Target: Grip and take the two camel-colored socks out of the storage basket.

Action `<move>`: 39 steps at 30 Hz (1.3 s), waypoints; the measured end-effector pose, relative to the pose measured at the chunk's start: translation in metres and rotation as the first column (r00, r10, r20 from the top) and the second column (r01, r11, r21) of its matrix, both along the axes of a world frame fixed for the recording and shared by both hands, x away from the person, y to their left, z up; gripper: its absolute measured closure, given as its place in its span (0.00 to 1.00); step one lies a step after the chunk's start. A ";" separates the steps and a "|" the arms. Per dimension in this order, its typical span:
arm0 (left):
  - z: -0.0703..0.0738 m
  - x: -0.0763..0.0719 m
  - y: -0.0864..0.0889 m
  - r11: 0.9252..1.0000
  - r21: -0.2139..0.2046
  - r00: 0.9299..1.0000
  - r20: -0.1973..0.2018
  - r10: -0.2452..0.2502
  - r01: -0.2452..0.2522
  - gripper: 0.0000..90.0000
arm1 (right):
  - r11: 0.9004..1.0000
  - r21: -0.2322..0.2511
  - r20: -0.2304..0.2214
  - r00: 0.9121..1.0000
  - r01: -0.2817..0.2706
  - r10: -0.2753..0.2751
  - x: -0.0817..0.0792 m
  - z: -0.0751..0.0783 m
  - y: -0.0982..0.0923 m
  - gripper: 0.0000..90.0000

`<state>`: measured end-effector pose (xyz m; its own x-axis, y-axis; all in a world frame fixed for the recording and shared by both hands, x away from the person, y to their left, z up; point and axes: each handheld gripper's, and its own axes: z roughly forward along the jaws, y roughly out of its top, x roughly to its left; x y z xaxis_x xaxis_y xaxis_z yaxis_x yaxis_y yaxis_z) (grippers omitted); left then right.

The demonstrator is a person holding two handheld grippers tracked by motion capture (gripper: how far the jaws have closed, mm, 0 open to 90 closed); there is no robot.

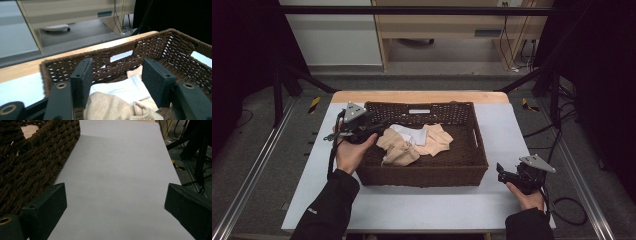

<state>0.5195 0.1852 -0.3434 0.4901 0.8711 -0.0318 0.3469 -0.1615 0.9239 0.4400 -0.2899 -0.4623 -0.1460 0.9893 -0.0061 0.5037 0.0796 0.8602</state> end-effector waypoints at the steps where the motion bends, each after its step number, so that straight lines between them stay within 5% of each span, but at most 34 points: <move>1: -0.002 0.003 -0.003 1.000 0.009 1.000 -0.005 0.005 -0.005 0.45 | 1.000 0.000 0.001 1.000 0.000 0.000 0.000 0.000 0.000 0.05; 10: -0.020 0.022 -0.013 0.996 0.087 0.998 -0.061 0.022 -0.017 0.42 | 1.000 0.003 0.008 1.000 0.005 -0.005 0.000 0.001 -0.001 0.05; 25: -0.053 0.027 -0.015 0.988 0.155 0.989 -0.144 0.024 -0.001 0.44 | 1.000 -0.007 -0.005 1.000 -0.001 0.001 0.002 -0.001 0.000 0.05; 29: -0.061 0.028 -0.018 0.979 0.203 0.982 -0.188 0.032 0.007 0.43 | 1.000 -0.007 -0.013 1.000 -0.006 0.006 0.002 -0.001 0.001 0.05; 39: -0.069 0.027 -0.026 0.962 0.275 0.976 -0.211 0.055 0.005 0.48 | 1.000 -0.017 -0.024 1.000 -0.005 0.005 0.003 -0.002 0.001 0.05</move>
<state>0.5465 0.1596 -0.4120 0.4760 0.8730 0.1061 0.5389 -0.3849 0.7493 0.4427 -0.2885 -0.4646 -0.1515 0.9883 -0.0190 0.5237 0.0966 0.8464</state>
